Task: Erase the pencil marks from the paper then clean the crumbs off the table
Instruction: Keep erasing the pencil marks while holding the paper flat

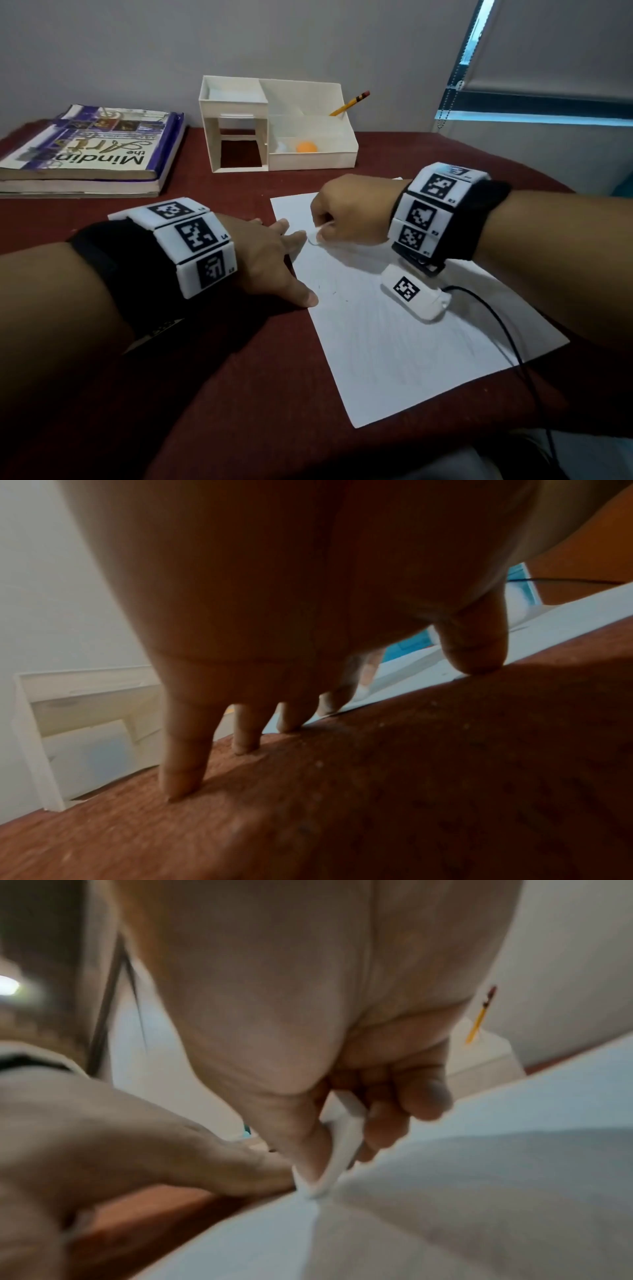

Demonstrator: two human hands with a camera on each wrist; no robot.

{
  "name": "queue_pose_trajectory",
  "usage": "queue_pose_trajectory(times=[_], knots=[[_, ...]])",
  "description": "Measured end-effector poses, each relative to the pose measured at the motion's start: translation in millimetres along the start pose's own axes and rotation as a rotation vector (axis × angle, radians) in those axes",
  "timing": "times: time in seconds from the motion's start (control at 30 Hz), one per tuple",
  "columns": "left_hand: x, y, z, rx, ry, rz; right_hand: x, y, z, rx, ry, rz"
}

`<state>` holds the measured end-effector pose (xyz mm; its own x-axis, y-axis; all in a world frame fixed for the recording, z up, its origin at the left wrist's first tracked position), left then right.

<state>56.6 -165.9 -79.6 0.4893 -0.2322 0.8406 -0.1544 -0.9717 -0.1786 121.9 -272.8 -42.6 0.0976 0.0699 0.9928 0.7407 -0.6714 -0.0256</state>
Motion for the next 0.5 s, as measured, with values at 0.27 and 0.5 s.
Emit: queue_pose_trajectory(times=[0.27,0.5], knots=[[0,4,-1,0.003,-0.007,0.013,1,16,-15,-0.068,-0.109,-0.057],[-5,7,2,0.003,-0.013,0.036,-13,-9,-34,0.048,-0.202,0.083]])
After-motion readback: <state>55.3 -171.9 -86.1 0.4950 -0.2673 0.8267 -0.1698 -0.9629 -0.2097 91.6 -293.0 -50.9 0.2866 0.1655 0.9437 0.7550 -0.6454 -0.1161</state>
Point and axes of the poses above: each hand's wrist, its own z-axis towards the middle knuckle, its own x-axis out of the back of the hand, y = z × x, the point moved 5 cm from there along z, towards the middle knuckle, and after that the axes turned 6 degrees about z, right-handed, at the moved point
